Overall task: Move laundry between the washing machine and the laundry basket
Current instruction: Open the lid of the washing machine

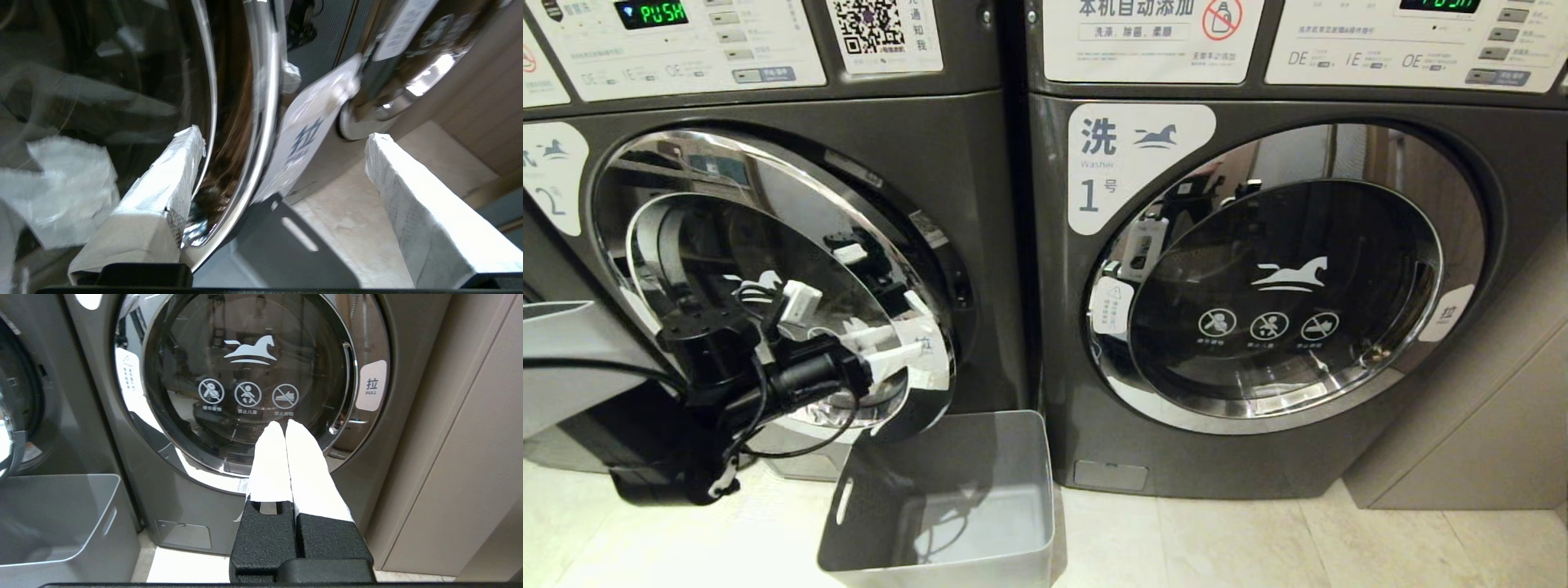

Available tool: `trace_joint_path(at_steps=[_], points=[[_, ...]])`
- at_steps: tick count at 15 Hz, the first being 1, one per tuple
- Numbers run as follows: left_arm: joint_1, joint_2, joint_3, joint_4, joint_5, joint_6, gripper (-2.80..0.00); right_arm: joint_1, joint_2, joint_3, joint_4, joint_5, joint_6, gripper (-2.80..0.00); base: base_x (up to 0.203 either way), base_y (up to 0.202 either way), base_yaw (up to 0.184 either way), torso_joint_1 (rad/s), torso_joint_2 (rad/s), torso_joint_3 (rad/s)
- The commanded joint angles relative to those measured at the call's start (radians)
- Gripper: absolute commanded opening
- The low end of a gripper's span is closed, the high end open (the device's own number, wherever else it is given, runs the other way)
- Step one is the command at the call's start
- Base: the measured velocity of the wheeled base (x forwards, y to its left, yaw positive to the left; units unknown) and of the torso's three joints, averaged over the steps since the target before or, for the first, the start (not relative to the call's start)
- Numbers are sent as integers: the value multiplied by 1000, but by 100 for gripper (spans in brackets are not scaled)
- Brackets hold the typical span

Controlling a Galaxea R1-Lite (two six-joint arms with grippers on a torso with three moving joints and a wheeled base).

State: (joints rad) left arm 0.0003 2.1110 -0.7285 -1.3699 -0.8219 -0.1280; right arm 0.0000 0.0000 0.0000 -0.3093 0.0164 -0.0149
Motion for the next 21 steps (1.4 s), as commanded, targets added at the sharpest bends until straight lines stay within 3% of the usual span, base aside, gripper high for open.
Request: trace_joint_path(at_steps=[1,4,7,14,17,21], points=[[10,-26,14,-11,-12,-6,0,0,2,40,-2,0,0,-280,0,0,0,0,0,0],[13,-53,56,-11,17,-4,0,0,2,40,-2,0,0,-280,0,0,0,0,0,0],[16,-149,172,-10,88,-7,0,0,2,40,-2,0,0,-280,0,0,0,0,0,0],[38,-392,297,-6,409,-30,0,0,2,40,-2,0,0,-280,0,0,0,0,0,0],[89,-522,308,20,510,-85,0,0,2,40,-2,0,0,-280,0,0,0,0,0,0],[180,-663,309,69,544,-92,0,0,2,40,-2,0,0,-280,0,0,0,0,0,0]])
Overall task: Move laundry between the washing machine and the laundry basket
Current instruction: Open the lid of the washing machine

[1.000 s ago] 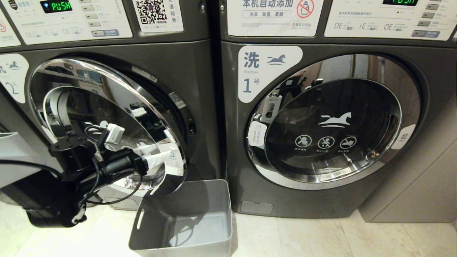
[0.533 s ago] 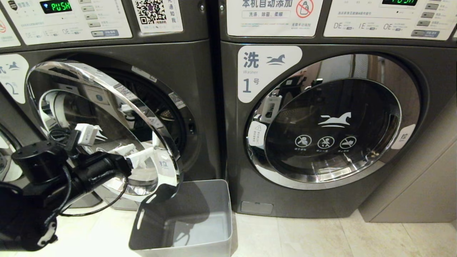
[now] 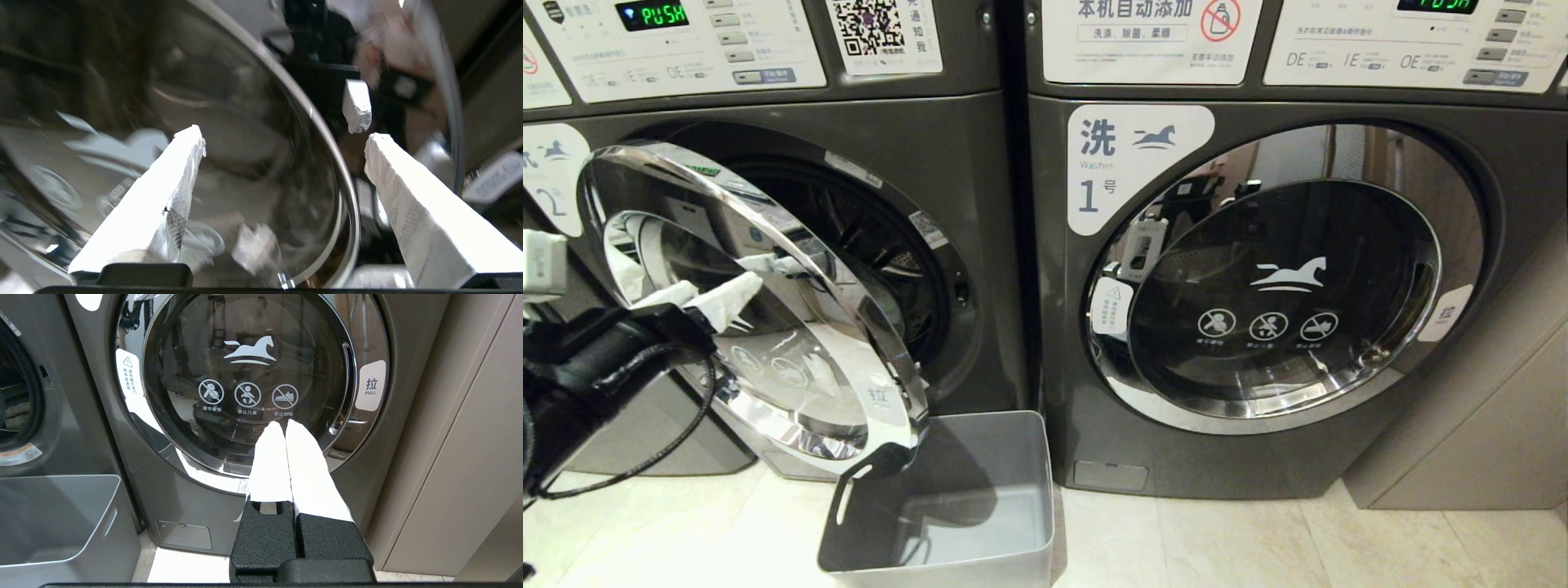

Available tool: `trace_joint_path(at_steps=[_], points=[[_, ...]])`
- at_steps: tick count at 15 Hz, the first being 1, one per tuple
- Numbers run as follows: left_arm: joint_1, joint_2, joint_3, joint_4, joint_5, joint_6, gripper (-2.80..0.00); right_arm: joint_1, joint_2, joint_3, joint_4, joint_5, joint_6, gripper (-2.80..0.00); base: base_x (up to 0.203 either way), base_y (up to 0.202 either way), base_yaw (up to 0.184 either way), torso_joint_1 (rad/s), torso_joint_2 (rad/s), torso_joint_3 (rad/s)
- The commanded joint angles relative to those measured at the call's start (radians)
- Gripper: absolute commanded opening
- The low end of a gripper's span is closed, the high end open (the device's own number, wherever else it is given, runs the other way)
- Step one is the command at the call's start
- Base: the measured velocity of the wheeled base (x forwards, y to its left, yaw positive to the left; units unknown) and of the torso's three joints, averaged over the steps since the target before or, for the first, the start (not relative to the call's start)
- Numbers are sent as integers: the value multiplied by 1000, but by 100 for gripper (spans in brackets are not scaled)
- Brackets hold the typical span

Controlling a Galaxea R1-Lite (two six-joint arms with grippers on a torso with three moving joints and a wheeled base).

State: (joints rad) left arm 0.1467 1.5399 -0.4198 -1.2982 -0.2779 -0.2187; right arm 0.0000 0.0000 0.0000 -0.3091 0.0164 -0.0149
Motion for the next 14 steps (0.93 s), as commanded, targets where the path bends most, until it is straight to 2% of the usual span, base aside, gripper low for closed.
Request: trace_joint_path(at_steps=[1,6,9,12,13,14], points=[[53,-138,-1,7,2,-1,0,0,2,40,-2,0,0,-280,0,0,0,0,0,0],[122,-506,-83,131,2,16,0,0,2,40,-2,0,0,-280,0,0,0,0,0,0],[153,-708,-171,312,-21,76,0,0,2,40,-2,0,0,-280,0,0,0,0,0,0],[161,-854,-206,577,-110,176,0,0,2,40,-2,0,0,-280,0,0,0,0,0,0],[155,-864,-215,605,-121,215,0,0,2,40,-2,0,0,-280,0,0,0,0,0,0],[143,-862,-219,608,-118,225,0,0,2,40,-2,0,0,-280,0,0,0,0,0,0]])
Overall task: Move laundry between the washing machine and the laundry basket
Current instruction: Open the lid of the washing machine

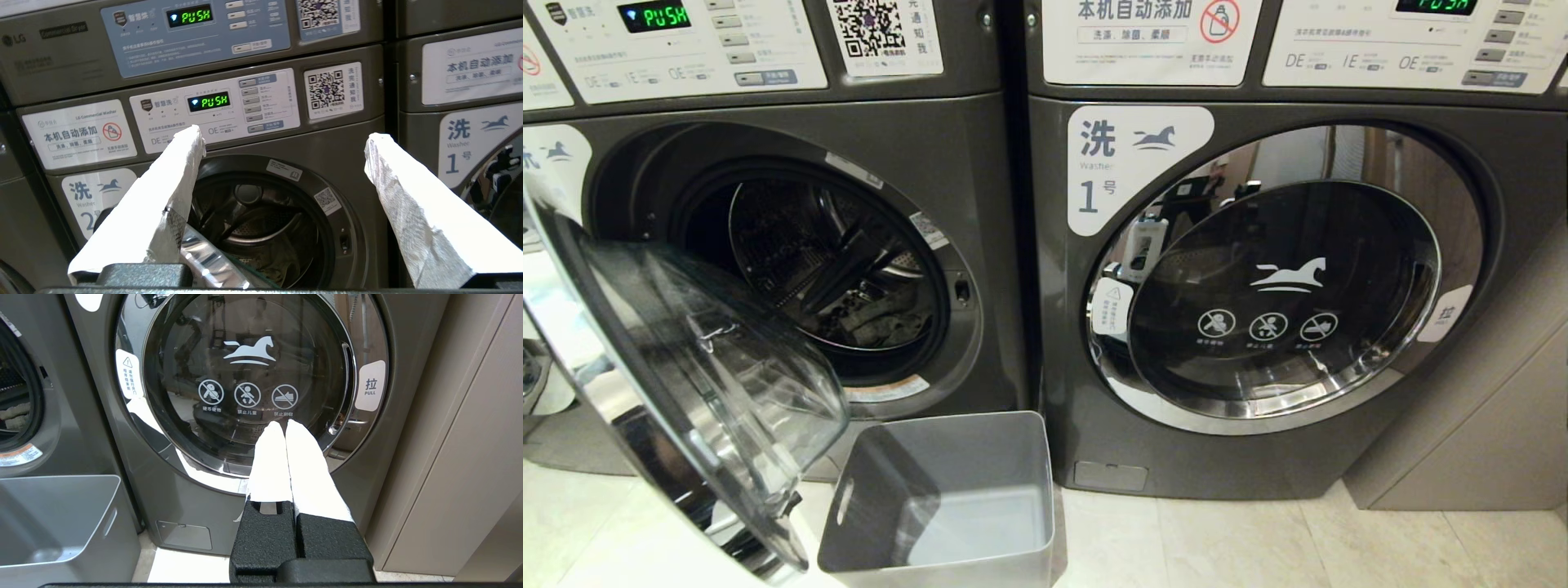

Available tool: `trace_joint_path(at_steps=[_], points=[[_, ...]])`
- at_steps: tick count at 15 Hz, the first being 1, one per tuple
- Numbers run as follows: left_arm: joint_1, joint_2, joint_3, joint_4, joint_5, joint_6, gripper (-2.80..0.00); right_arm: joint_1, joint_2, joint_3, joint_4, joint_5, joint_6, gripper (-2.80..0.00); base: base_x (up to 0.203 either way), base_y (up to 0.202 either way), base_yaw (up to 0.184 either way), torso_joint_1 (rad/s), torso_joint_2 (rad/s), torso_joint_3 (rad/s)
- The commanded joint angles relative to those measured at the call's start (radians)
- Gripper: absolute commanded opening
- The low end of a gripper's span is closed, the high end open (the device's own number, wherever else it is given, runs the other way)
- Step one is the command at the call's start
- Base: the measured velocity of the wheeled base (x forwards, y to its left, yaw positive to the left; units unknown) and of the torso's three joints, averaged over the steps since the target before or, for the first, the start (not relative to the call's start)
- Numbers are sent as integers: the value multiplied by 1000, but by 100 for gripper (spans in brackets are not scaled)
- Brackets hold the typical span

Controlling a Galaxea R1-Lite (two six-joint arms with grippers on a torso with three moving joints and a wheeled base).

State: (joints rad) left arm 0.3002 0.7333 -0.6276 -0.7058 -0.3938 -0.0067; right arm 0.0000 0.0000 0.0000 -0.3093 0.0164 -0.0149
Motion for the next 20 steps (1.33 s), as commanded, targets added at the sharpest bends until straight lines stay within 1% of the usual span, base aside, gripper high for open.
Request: trace_joint_path(at_steps=[1,4,6,7,8,9,10,11,13,15,16,18,19,20], points=[[-25,-54,-13,18,-3,20,0,0,2,40,-2,0,0,-280,0,0,0,0,0,0],[-80,-59,-13,36,-5,64,0,0,2,40,-2,0,0,-280,0,0,0,0,0,0],[-137,-70,-14,72,-3,124,0,0,2,40,-2,0,0,-280,0,0,0,0,0,0],[-180,-73,-12,107,0,157,0,0,2,40,-2,0,0,-280,0,0,0,0,0,0],[-222,-76,-7,143,15,190,-280,0,2,40,-2,0,0,-280,0,0,0,0,0,0],[-260,-82,-5,175,43,205,-280,0,2,40,-2,0,0,-280,0,0,0,0,0,0],[-279,-98,-1,231,63,211,-280,0,2,40,-2,0,0,-280,0,0,0,0,0,0],[-282,-116,17,289,69,210,-280,0,2,40,-2,0,0,-280,0,0,0,0,0,0],[-283,-159,112,355,72,203,-280,0,2,40,-2,0,0,-280,0,0,0,0,0,0],[-289,-208,244,384,80,192,-280,0,2,40,-2,0,0,-280,0,0,0,0,0,0],[-296,-234,304,391,101,175,-280,0,2,40,-2,0,0,-280,0,0,0,0,0,0],[-322,-276,401,411,178,121,-280,0,2,40,-2,0,0,-280,0,0,0,0,0,0],[-326,-305,434,434,206,98,-280,0,2,40,-2,0,0,-280,0,0,0,0,0,0],[-325,-345,465,471,217,83,-280,0,2,40,-2,0,0,-280,0,0,0,0,0,0]])
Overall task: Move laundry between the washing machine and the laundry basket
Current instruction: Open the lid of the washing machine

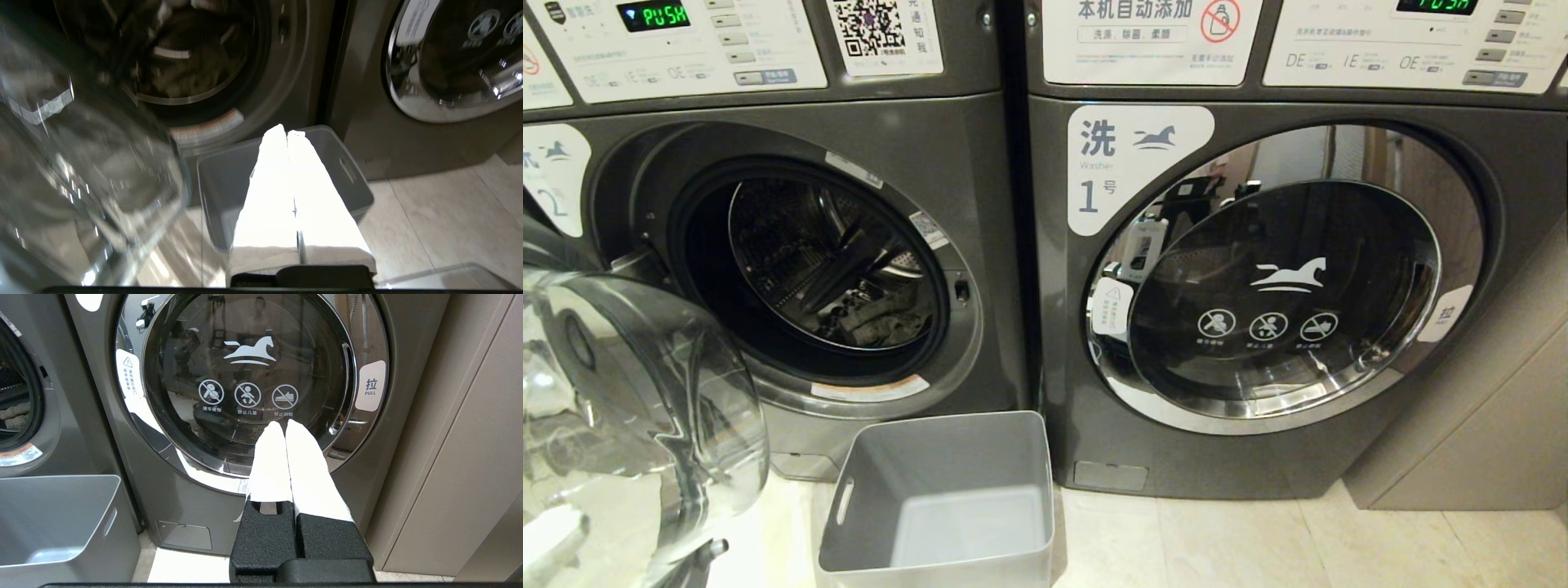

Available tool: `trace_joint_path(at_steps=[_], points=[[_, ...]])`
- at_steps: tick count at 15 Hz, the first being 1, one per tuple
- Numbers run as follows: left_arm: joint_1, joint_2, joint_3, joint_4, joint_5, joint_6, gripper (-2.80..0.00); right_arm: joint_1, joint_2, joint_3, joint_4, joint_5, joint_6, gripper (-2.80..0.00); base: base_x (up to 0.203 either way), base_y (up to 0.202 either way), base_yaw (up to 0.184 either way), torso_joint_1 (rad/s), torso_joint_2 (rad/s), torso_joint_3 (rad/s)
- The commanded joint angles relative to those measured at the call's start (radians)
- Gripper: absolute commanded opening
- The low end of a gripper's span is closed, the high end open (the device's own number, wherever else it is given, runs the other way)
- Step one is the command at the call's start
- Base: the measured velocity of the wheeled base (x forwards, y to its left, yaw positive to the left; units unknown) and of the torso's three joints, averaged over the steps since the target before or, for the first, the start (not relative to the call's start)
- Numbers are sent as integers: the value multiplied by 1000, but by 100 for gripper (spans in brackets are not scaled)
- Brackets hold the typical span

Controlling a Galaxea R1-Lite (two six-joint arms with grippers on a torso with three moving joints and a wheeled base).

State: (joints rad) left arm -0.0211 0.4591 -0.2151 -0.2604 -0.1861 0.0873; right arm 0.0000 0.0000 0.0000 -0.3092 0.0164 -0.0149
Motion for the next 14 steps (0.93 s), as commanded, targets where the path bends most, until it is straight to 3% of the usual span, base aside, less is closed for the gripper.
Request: trace_joint_path(at_steps=[1,3,4,5,8,10,14], points=[[-2,-112,76,71,15,-21,-280,0,2,40,-2,0,0,-280,0,0,0,0,0,0],[0,-202,105,159,23,-28,-280,0,2,40,-2,0,0,-280,0,0,0,0,0,0],[1,-229,118,189,60,-30,-280,0,2,40,-2,0,0,-280,0,0,0,0,0,0],[2,-227,119,195,97,-37,-280,0,2,40,-2,0,0,-280,0,0,0,0,0,0],[7,-136,71,186,121,-88,-280,0,2,40,-2,0,0,-280,0,0,0,0,0,0],[11,11,19,129,135,-125,-280,0,2,40,-2,0,0,-280,0,0,0,0,0,0],[18,344,-61,-117,197,-161,-280,0,2,40,-2,0,0,-280,0,0,0,0,0,0]])
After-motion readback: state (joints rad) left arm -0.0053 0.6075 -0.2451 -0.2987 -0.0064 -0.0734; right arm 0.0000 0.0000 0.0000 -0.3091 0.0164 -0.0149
